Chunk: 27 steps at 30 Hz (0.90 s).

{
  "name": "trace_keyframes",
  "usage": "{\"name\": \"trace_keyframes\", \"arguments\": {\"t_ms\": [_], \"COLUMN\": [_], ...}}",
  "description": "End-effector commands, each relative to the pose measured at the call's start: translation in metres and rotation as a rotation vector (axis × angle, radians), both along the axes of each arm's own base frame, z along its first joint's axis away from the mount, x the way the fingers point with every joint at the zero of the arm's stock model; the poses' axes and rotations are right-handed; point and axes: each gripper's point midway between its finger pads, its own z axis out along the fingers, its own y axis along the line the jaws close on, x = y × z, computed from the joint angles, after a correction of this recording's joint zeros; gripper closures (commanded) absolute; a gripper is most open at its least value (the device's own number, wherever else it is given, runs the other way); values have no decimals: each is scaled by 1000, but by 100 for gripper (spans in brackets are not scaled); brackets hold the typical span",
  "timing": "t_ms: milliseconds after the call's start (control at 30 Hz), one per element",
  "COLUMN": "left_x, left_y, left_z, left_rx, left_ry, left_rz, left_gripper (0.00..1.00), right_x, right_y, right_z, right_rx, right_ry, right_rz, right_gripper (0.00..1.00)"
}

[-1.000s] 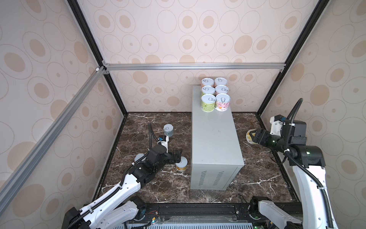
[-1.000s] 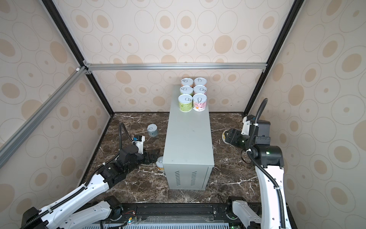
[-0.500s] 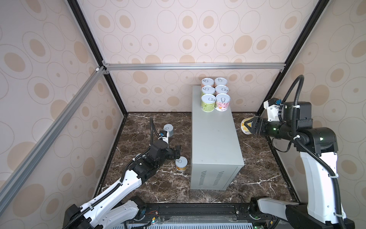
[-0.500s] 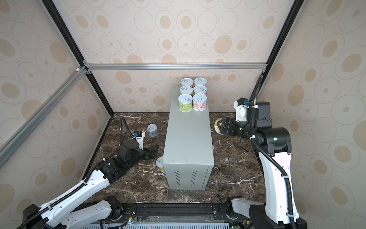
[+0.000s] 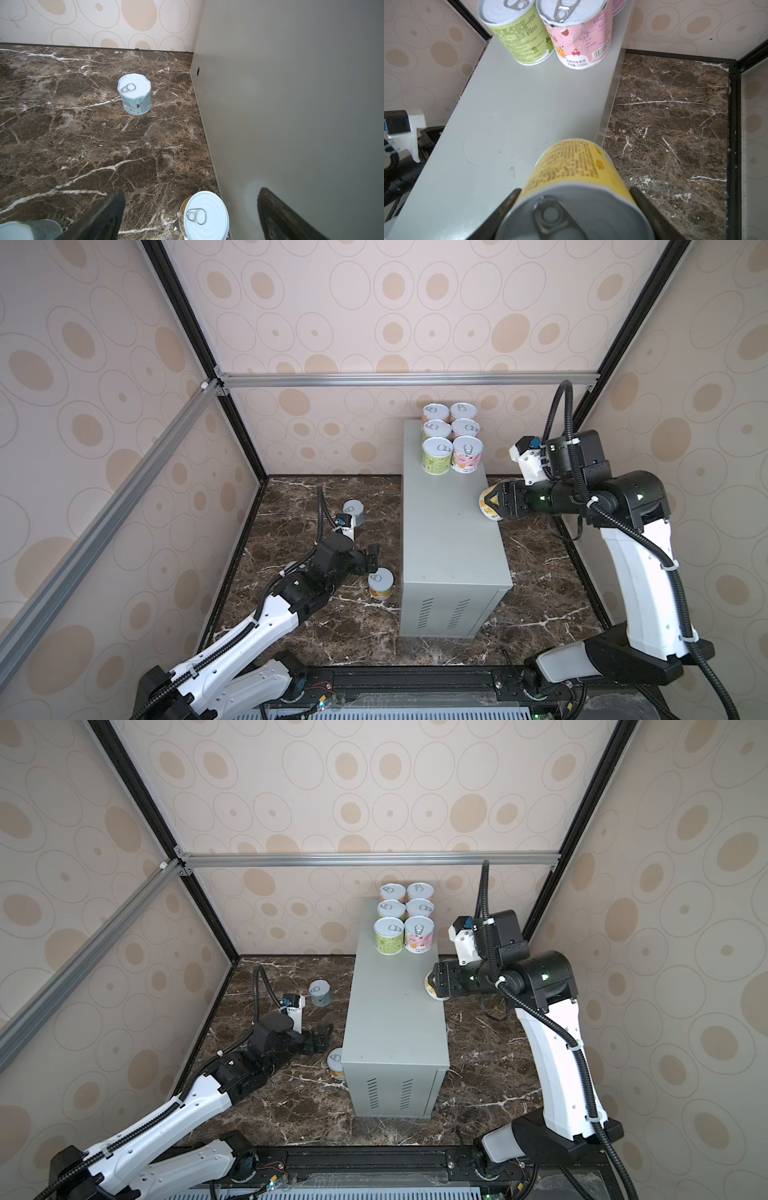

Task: Place and organize the canned foods onto the counter
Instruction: 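Carry the yellow-labelled can up over the cabinet top with the right gripper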

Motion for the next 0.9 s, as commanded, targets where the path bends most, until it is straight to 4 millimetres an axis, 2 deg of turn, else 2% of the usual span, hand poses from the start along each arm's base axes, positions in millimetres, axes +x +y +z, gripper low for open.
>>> {"name": "trace_keyframes", "arguments": {"t_ms": [0, 200, 267, 467, 733, 867], "left_x": [5, 5, 6, 4, 3, 3], "left_y": [-2, -3, -4, -2, -3, -3], "left_z": [11, 9, 8, 8, 9, 9], "left_rx": [-7, -11, -12, -16, -19, -18], "left_ry": [-32, -31, -28, -30, -31, -32], "left_rz": [-9, -8, -12, -13, -19, -18], "left_gripper": [1, 1, 1, 1, 1, 1], "right_x": [4, 16, 19, 32, 40, 37], "right_y": [1, 20, 24, 33, 40, 44], "right_z": [12, 3, 8, -1, 6, 13], "right_rx": [-30, -68, -74, -115, -101, -83], "right_ry": [-53, -28, -44, -32, -72, -97], "right_rz": [8, 51, 60, 72, 77, 89], "right_gripper": [36, 32, 30, 19, 9, 5]}}
